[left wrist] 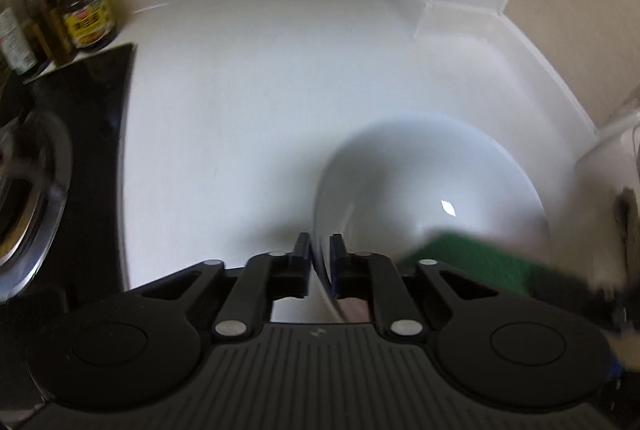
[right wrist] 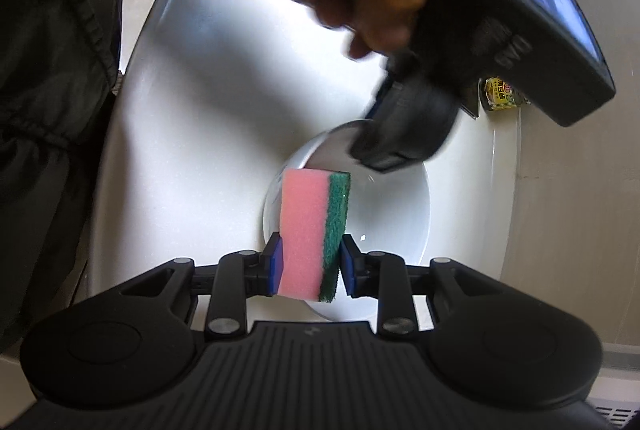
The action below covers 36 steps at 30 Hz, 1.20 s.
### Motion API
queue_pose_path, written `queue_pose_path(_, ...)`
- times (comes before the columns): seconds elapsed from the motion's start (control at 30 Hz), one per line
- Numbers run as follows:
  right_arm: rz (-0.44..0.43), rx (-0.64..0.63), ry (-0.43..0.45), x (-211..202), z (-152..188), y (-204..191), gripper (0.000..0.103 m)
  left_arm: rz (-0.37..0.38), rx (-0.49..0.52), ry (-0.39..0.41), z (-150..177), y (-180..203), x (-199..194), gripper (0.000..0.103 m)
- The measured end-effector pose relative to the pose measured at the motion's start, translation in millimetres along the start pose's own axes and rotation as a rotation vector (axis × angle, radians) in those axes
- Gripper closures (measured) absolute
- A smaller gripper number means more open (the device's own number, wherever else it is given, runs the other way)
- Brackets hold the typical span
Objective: Clean bowl
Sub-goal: 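Hold the bowl rim with the left gripper while the right gripper rubs the sponge inside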
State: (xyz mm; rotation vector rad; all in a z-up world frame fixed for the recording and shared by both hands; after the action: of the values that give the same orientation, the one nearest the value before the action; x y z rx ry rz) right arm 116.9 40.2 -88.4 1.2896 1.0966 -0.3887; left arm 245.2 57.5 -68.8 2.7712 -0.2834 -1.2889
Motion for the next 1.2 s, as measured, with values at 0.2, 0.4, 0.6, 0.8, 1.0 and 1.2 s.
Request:
queue_pose_path(0.2,0.016,0.020,-0.019,-4,7,2,0.078,-0.031,0.004,-0.026,1,4,1,0.091)
queue_pose_path(0.4,0.012,0.019,-0.014,30,-16,2,0.078,-0.057,0.031,-0.036,20,8,-19,0.086)
queue_pose_path(0.6,0.004,0.000,0.006,23,-18,7,0.078,-0.068,0.025,-0.035,28,10,-19,0.086)
queue_pose_path(0.8,-0.009,-0.030,-0.007,12,-9,8,0.078,0.005,0.032,-0.022,-1,-2,1,0.096)
queue_pose_path(1.0,0.004,0.016,-0.015,10,-1,17,0.078,0.006,0.005,-0.022,7,-6,-14,0.089)
queue_pose_path(1.2,0.030,0.053,-0.011,20,9,31,0.078,0.008,-0.006,-0.035,26,-7,-19,0.077)
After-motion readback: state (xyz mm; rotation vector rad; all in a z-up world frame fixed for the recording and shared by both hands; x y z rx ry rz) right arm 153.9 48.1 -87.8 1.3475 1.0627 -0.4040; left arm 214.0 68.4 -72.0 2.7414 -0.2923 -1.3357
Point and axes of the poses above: each gripper's, at about its wrist camera, not at the fingertips, and x roughly the way its jaws point, y to its right, z to its underside, the point moved 6 cm from there along x, roughly the way its jaws point, and after that the axes turned 12 degrees about y, right-handed, at the moved point
